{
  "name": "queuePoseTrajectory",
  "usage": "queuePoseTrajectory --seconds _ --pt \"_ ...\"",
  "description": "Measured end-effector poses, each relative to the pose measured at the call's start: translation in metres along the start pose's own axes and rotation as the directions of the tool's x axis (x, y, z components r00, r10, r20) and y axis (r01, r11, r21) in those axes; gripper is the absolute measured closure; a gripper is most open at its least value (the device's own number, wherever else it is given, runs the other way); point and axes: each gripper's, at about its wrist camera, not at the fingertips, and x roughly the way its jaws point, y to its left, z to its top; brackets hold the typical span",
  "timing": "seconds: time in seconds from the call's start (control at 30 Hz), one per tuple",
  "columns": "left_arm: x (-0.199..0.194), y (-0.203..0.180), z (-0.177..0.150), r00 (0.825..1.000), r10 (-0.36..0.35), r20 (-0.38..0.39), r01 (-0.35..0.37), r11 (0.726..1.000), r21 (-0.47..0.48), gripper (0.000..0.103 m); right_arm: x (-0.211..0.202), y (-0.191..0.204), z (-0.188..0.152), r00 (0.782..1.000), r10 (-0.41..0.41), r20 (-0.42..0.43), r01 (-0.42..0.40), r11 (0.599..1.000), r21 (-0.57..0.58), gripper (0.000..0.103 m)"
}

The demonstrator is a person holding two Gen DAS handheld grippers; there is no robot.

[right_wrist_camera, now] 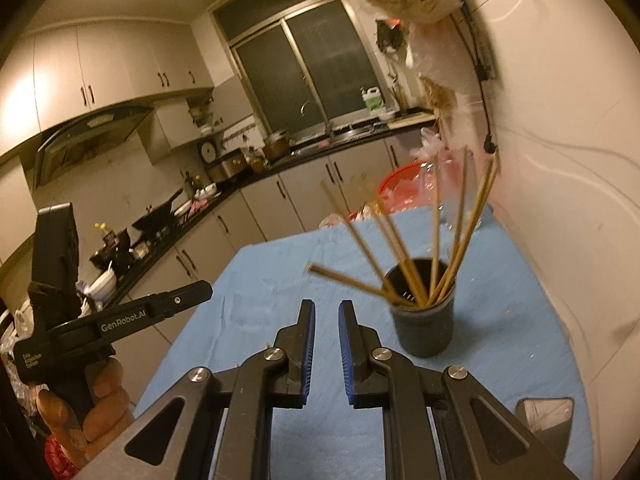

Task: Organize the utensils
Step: 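Move both open tools back toward the remaining chopsticks on the towel, then grasp a wooden chopstick with the left tool while the right tool grasps another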

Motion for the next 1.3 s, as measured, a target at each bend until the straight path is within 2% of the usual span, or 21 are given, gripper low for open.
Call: queuePoseTrajectory --seconds 0.47,0.57,0.63,0.77,0.83,0.87,0.93,1.13,1.17,1.23,1.27,1.3 --pt "0.018 0.082 -0.050 0.990 0.081 -0.112 -0.095 0.986 -0.133 0.095 0.067 0.024 -0.053 0.985 -0.010 -0.173 0.000 0.998 -0.057 0.089" --pt "0.026 0.107 -0.061 0.982 0.086 -0.169 -0.118 0.975 -0.186 0.095 0.078 0.023 -0.063 0.978 0.003 -0.206 -0.011 0.999 -0.040 0.089" --pt "0.037 0.125 -0.067 0.969 0.088 -0.231 -0.142 0.963 -0.229 0.095 0.083 0.024 -0.067 0.976 0.008 -0.219 -0.017 0.999 -0.039 0.089" --pt "0.059 0.142 -0.072 0.950 0.047 -0.310 -0.146 0.942 -0.303 0.095 0.087 0.026 -0.070 0.973 0.016 -0.231 -0.027 0.999 -0.044 0.089" --pt "0.068 0.142 -0.072 0.943 0.019 -0.333 -0.134 0.936 -0.326 0.088 0.086 0.026 -0.069 0.973 0.016 -0.228 -0.027 0.998 -0.048 0.089" --pt "0.073 0.142 -0.072 0.939 0.012 -0.343 -0.134 0.932 -0.336 0.079 0.086 0.026 -0.069 0.973 0.016 -0.228 -0.028 0.999 -0.046 0.089" --pt "0.081 0.140 -0.071 0.936 0.002 -0.352 -0.136 0.925 -0.355 0.075 0.085 0.023 -0.069 0.973 0.017 -0.229 -0.027 0.999 -0.039 0.089" --pt "0.106 0.127 -0.067 0.910 0.045 -0.412 -0.189 0.930 -0.315 0.076 0.085 0.015 -0.067 0.972 0.019 -0.234 -0.024 1.000 -0.019 0.089" --pt "0.108 0.124 -0.066 0.913 0.071 -0.403 -0.203 0.934 -0.295 0.076 0.086 0.015 -0.066 0.972 0.018 -0.235 -0.023 1.000 -0.019 0.089" --pt "0.111 0.117 -0.065 0.903 0.137 -0.408 -0.247 0.941 -0.230 0.084 0.087 0.016 -0.065 0.970 0.016 -0.242 -0.022 0.999 -0.024 0.089" --pt "0.112 0.114 -0.066 0.893 0.187 -0.410 -0.284 0.940 -0.190 0.095 0.090 0.018 -0.064 0.968 0.016 -0.249 -0.024 0.999 -0.030 0.089" --pt "0.112 0.113 -0.068 0.893 0.194 -0.406 -0.284 0.943 -0.174 0.095 0.093 0.020 -0.063 0.965 0.014 -0.260 -0.026 0.999 -0.041 0.089"
